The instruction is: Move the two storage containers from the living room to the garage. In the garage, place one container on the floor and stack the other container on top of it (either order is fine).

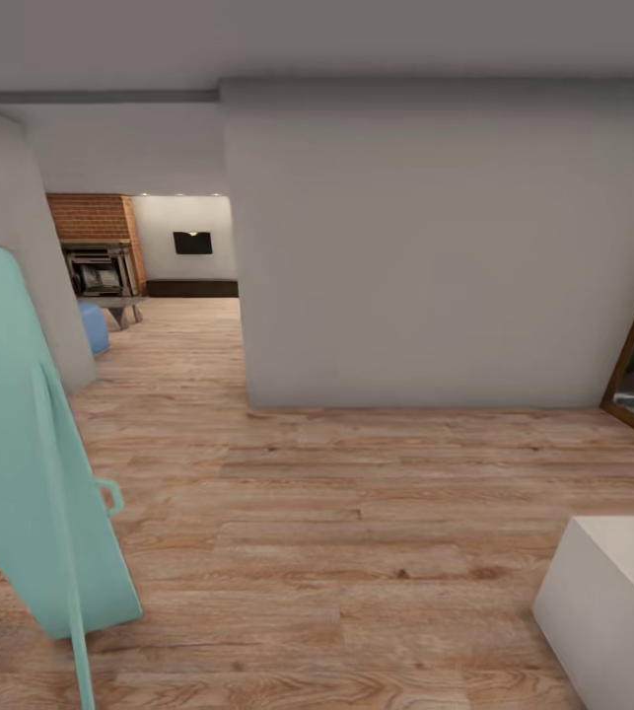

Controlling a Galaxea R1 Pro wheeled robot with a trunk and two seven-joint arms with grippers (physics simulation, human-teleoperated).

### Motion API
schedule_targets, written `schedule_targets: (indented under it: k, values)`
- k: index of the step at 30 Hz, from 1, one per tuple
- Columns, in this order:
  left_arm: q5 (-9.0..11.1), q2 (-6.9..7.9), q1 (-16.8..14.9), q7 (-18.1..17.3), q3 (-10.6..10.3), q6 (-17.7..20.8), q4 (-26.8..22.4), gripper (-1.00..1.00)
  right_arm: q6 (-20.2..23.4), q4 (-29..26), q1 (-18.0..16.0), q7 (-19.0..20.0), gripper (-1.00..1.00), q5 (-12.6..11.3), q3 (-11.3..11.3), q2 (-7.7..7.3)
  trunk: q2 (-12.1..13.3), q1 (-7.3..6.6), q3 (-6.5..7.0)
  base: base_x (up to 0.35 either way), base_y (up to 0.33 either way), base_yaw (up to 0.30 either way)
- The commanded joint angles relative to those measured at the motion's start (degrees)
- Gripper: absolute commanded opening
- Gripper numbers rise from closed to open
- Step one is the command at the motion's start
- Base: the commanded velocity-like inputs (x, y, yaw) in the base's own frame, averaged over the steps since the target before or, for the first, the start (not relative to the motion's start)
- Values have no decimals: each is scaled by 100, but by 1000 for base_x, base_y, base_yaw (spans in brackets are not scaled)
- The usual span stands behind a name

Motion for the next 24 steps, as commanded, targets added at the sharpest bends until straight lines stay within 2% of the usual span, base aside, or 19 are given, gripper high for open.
schedule_targets:
  k: [1, 24]
  values:
    - [21, -3, -4, 10, 22, -23, 4, 100, -33, 16, -8, 28, 100, -61, 43, -1, -4, 4, -7, 323, 0, 0]
    - [21, -3, -4, 10, 22, -23, 4, 100, -33, 13, -8, 31, 100, -61, 43, -1, -4, 4, -7, 323, 0, 0]
